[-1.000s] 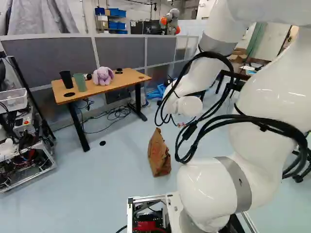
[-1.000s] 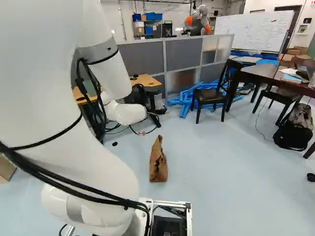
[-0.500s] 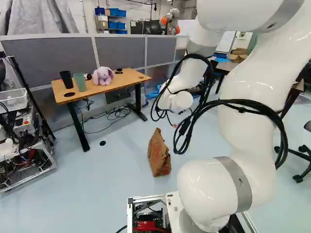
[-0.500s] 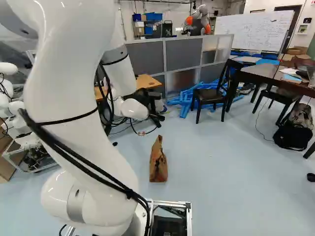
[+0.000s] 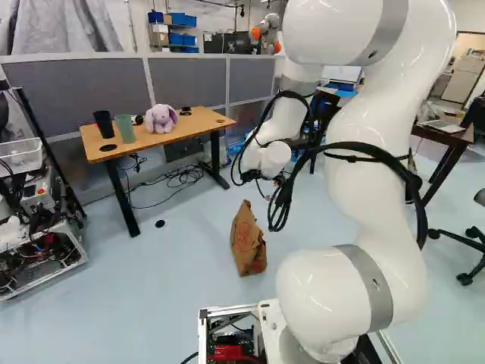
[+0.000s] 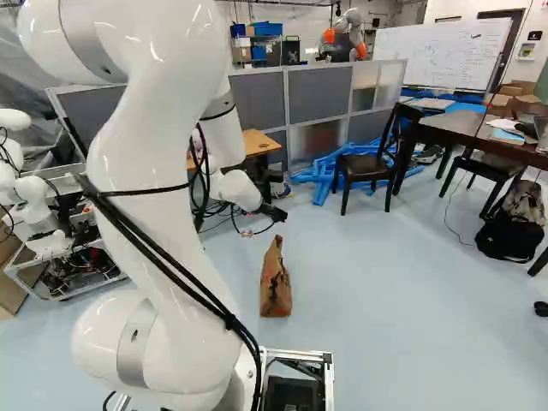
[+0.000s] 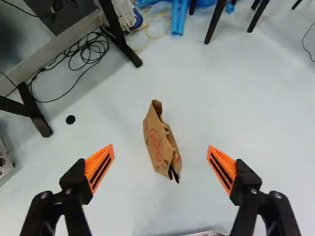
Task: Pick up the bag on the ground and place it on the table
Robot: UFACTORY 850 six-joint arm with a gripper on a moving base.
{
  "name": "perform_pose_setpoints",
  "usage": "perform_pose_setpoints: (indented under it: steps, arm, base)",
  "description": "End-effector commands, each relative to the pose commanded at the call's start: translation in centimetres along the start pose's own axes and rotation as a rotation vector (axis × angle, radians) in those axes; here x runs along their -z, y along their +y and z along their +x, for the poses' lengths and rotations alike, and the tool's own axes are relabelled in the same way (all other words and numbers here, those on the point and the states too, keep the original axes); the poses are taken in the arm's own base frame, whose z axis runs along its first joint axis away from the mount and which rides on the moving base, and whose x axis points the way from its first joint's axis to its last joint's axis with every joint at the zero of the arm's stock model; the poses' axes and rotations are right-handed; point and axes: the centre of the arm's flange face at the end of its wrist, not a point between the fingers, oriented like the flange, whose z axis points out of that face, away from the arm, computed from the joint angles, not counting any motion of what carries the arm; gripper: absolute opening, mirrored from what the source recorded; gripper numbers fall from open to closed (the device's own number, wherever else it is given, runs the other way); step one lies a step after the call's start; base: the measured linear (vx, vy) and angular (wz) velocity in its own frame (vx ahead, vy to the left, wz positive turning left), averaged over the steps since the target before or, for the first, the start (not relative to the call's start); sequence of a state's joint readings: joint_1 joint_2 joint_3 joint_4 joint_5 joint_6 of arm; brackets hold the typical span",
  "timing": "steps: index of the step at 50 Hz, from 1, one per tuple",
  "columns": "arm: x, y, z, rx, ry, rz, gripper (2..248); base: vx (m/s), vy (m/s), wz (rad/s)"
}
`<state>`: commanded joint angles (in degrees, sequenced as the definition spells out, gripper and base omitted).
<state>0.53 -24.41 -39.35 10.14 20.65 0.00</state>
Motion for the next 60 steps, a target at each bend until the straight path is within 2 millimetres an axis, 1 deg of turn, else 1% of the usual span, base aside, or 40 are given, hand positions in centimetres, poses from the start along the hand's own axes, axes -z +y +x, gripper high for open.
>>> perform_pose_setpoints:
  steps: [36, 60]
  arm:
    - [-6.6, -0.5, 0.7, 0.000, -0.045, -0.008, 247]
    - [-11.0, -0.4, 1.0, -0.006, -0.063, -0.016, 247]
  base:
    - [0.000, 0.000, 0.000]
    - [0.000, 0.000, 0.000]
